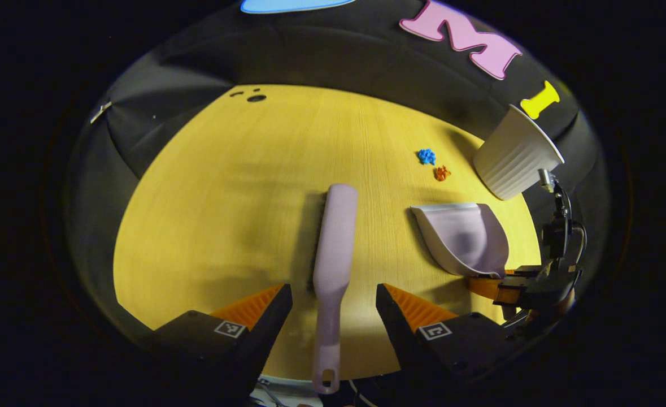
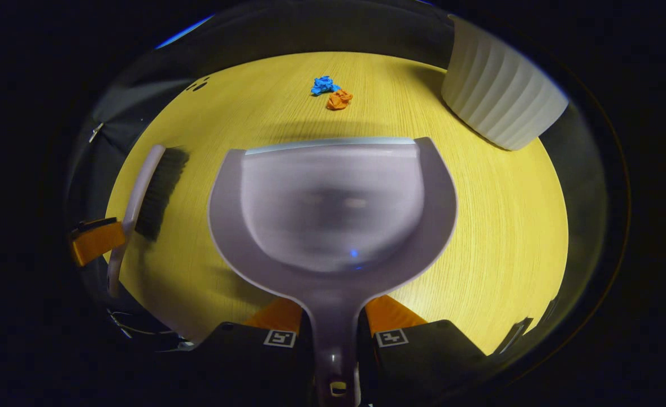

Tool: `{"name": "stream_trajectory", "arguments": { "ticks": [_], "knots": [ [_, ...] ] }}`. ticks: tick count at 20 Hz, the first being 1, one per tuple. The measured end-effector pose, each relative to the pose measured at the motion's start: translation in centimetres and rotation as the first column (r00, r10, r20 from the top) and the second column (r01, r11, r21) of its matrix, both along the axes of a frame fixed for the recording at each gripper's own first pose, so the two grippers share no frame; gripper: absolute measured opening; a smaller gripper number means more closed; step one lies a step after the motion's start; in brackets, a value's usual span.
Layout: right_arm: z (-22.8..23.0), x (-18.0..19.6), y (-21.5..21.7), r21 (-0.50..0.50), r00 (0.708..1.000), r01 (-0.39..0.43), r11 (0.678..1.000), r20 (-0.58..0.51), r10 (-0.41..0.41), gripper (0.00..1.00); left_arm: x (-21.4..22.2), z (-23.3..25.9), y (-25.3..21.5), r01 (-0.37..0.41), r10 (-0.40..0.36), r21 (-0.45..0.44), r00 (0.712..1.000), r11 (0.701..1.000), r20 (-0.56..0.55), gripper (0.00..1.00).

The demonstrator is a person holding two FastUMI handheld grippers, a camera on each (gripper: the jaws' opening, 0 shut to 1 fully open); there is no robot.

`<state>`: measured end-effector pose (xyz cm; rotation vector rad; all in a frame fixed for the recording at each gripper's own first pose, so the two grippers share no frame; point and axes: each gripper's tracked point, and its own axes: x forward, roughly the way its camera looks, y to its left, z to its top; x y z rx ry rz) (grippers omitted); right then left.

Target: Pick up the small broom and dustpan from the desktop, sweep the trash into the dustpan with the broom, and then empty the trash into the garbage bin.

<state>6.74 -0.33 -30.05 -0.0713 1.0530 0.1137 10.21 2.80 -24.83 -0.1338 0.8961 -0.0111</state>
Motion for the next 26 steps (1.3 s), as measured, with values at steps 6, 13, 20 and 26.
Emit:
{"name": "stream_trajectory", "arguments": {
  "ticks": [6, 13, 20, 26],
  "knots": [
    [0.0, 0.0, -0.1, 0.009, 0.999, -0.023, 1.0, -0.041, 0.023, 0.36, 1.7, -3.4, 0.3, 0.043, -0.034, 0.097, 0.995, 0.994, -0.099, 0.92],
    [-0.1, 0.1, -0.1, 0.011, 0.998, -0.032, 0.999, -0.052, 0.032, 0.36, 2.1, -4.4, 0.7, 0.052, -0.035, 0.212, 0.996, 0.976, -0.082, 0.73],
    [0.0, 0.1, -0.2, 0.02, 0.998, -0.036, 0.999, -0.056, 0.037, 0.36, 2.5, -4.6, 0.7, 0.062, -0.062, 0.222, 0.998, 0.973, -0.008, 0.55],
    [0.2, 0.5, -0.1, 0.03, 0.999, -0.041, 0.999, -0.005, 0.041, 0.36, 3.2, -4.3, 0.6, 0.04, -0.047, 0.201, 0.998, 0.979, 0.03, 0.38]
  ]
}}
